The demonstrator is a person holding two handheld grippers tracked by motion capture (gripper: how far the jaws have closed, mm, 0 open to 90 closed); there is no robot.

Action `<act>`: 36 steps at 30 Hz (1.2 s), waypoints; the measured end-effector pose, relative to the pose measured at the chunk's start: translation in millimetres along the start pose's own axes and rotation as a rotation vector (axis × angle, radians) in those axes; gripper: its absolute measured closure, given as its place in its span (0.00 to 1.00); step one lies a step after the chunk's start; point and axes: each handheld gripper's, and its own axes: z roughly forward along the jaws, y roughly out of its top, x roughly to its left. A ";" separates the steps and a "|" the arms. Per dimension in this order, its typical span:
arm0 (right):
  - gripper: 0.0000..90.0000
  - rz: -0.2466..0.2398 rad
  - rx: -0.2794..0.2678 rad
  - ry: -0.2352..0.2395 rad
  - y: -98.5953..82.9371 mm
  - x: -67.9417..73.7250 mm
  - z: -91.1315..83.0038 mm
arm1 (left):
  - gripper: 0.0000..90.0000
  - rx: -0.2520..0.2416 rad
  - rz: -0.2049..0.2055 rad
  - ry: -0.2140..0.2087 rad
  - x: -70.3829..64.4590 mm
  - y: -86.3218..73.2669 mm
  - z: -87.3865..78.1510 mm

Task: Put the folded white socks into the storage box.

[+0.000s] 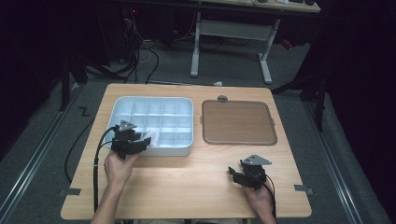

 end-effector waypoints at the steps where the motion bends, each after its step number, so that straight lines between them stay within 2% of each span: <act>1: 0.44 -0.001 0.000 0.000 0.0 0.0 0.0 | 0.55 -0.004 -0.001 0.000 0.6 0.3 -1.4; 10: 0.44 -0.001 0.000 -0.001 -0.1 0.0 0.0 | 0.52 -0.046 -0.026 -0.006 8.6 1.8 -22.6; 20: 0.44 0.000 0.000 -0.001 -0.1 0.0 -0.1 | 0.51 -0.066 -0.059 0.001 18.3 -2.7 -33.4; 28: 0.44 0.000 0.000 0.000 -0.1 -0.1 0.0 | 0.51 -0.093 -0.077 -0.020 19.0 -4.7 -47.1; 36: 0.44 -0.002 -0.001 -0.001 -0.1 -0.3 0.0 | 0.50 -0.105 -0.090 -0.022 17.2 -11.8 -54.6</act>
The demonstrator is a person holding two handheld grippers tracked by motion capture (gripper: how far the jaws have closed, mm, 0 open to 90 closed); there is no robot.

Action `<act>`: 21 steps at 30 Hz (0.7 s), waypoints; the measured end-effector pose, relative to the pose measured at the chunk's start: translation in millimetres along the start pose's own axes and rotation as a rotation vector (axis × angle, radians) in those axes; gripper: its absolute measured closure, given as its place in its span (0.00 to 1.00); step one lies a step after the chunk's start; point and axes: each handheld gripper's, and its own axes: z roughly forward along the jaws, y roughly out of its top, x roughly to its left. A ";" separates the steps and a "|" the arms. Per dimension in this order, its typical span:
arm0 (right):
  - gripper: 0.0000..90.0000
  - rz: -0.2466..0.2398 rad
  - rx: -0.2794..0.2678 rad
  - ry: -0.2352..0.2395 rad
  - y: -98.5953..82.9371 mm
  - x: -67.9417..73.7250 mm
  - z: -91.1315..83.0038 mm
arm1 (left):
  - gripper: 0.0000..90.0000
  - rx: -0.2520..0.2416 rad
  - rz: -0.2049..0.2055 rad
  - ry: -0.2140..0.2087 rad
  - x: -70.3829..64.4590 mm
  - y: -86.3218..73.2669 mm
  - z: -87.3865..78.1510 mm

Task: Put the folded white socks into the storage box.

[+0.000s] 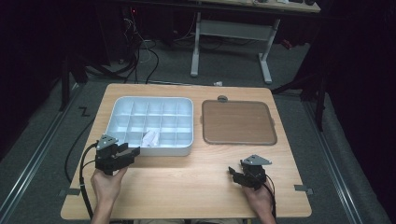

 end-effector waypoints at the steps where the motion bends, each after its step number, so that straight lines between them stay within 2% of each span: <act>1: 0.44 0.004 0.001 0.000 0.0 0.3 -0.1 | 0.50 0.000 0.000 0.000 0.0 0.0 0.0; 18: 0.44 0.009 0.001 -0.004 -0.2 0.2 -0.3 | 0.49 0.014 -0.011 -0.044 -8.3 -20.4 -11.5; 21: 0.44 0.007 0.001 -0.005 -0.1 0.3 -0.2 | 0.48 0.029 0.001 -0.053 -11.6 -25.7 -11.5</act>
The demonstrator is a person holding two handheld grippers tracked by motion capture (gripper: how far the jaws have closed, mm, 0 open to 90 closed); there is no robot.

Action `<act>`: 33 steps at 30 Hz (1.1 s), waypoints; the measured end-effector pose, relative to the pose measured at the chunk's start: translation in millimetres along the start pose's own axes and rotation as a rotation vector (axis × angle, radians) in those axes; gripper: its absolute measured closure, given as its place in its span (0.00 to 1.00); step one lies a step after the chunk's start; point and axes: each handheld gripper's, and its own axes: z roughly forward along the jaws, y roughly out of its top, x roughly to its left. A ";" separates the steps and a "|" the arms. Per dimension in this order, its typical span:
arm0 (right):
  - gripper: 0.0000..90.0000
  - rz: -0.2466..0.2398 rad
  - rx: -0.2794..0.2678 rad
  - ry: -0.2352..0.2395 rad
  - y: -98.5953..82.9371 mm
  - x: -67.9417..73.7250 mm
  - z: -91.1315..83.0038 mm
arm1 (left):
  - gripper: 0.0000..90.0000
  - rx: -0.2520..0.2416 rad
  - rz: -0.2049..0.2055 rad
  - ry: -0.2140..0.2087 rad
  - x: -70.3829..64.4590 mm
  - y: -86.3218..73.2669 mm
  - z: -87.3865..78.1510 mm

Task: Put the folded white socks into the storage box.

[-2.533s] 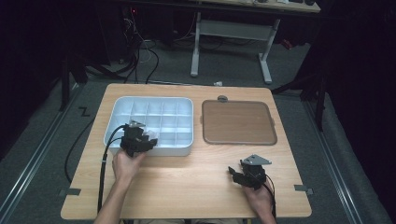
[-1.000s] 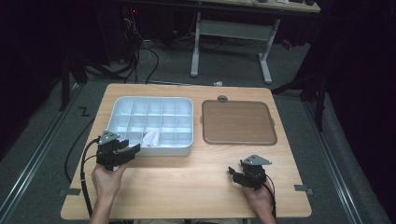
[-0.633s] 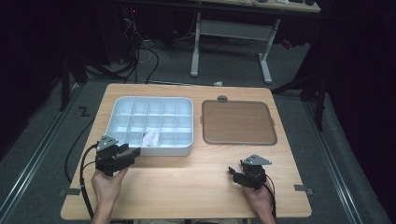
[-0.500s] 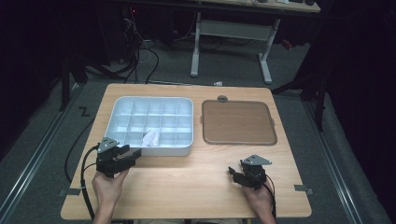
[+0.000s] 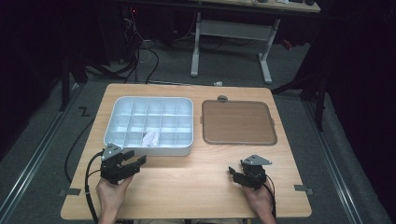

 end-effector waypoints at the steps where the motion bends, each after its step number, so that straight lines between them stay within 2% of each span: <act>1: 0.44 0.000 0.000 0.000 0.0 -0.1 0.0 | 0.48 0.005 -0.002 -0.003 -1.1 -1.5 0.2; 3: 0.44 0.000 0.000 0.000 0.0 -0.1 0.0 | 0.48 0.012 0.006 -0.006 -2.2 -4.4 0.5; 6: 0.44 0.000 0.000 0.000 0.0 0.0 0.0 | 0.48 0.011 -0.009 -0.010 -2.9 -8.8 -0.6; 14: 0.44 -0.001 0.000 0.000 -0.1 0.0 -0.1 | 0.48 0.007 -0.019 -0.016 -2.9 -14.3 -6.1; 33: 0.44 -0.001 -0.001 0.000 -0.2 0.1 -0.1 | 0.48 0.030 -0.040 -0.016 -0.8 -30.5 -8.9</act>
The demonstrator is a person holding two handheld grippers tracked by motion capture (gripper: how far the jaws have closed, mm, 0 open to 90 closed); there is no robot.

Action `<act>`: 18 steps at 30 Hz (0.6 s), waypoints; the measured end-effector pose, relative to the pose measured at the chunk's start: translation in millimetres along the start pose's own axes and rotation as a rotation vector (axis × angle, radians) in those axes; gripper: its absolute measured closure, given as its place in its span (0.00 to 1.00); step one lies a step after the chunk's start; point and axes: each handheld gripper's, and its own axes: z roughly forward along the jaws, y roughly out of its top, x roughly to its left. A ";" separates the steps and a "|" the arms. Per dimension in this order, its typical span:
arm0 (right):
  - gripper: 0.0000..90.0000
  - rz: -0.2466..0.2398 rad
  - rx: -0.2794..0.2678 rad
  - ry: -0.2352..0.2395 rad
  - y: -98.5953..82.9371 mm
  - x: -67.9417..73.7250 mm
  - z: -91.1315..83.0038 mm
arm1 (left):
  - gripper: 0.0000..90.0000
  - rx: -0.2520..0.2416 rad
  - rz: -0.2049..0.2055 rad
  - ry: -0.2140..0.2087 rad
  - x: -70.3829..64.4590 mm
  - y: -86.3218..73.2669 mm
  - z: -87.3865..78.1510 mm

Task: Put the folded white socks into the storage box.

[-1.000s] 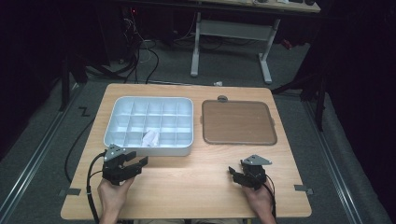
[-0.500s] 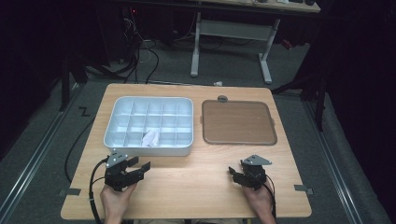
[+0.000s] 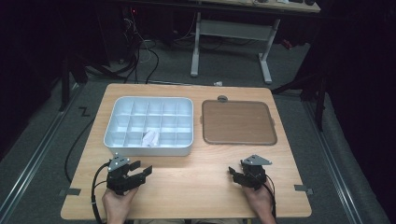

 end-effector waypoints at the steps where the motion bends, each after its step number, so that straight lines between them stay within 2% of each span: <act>1: 0.44 0.001 0.000 -0.001 0.0 0.1 0.0 | 0.48 -0.001 -0.005 0.000 0.5 -0.3 -0.9; 4: 0.44 0.001 0.000 -0.001 0.0 0.1 0.0 | 0.48 0.005 -0.003 0.004 2.6 -2.0 -1.9; 18: 0.44 0.000 0.001 -0.001 -0.1 0.2 -0.2 | 0.48 0.043 -0.042 0.019 10.7 -10.2 4.0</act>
